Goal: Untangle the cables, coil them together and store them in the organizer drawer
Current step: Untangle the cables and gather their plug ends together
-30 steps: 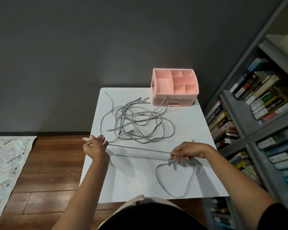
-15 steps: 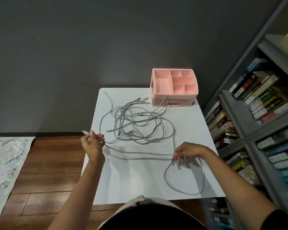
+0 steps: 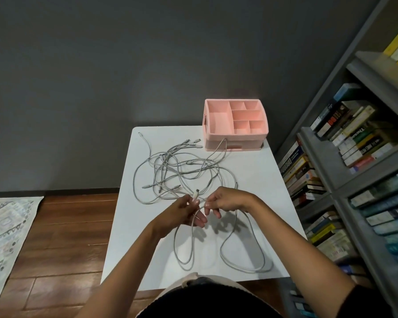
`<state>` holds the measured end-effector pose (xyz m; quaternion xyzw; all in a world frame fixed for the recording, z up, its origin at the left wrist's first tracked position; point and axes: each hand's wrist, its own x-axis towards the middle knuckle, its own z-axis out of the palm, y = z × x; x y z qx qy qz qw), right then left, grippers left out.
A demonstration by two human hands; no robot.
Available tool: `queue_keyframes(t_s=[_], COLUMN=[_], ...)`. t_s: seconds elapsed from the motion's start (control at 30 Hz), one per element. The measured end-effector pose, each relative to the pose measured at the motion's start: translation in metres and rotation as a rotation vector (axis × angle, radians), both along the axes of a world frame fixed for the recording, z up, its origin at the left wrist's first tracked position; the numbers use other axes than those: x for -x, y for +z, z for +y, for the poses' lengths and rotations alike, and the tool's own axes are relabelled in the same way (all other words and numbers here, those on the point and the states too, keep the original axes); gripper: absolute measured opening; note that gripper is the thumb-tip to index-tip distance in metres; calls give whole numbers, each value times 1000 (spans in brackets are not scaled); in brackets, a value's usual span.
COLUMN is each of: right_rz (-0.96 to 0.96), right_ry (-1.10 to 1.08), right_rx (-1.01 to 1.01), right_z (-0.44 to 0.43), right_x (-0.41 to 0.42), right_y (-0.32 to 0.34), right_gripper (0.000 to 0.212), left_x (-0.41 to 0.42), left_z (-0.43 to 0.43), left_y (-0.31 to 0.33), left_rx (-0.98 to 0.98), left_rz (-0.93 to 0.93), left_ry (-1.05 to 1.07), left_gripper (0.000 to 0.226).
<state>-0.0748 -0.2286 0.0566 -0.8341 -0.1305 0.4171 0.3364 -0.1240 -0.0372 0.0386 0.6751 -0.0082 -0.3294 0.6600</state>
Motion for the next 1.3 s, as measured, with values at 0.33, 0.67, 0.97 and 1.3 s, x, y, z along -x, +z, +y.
queue_keyframes(t_s=[0.33,0.67,0.97,1.3], right_rz=[249,452,421,403], right_ry=[56,-24,-123,-171], right_rx=[-68,34,131,191], right_z=[-36,-93,-132,-160], right_x=[6,1,-4,-15], right_y=[-19,-26,-22,-17], right_gripper=[28,27,31,27], left_x=[-12,-8,-4,-8], left_z=[36,77,100,98], left_y=[-26,-59,-58,-64], left_rx=[-390,-678,-878,-867], left_rz=[-538,-716,-945,-918], left_ry=[-172,-166,-137,-139], left_gripper=[15,5,19,31])
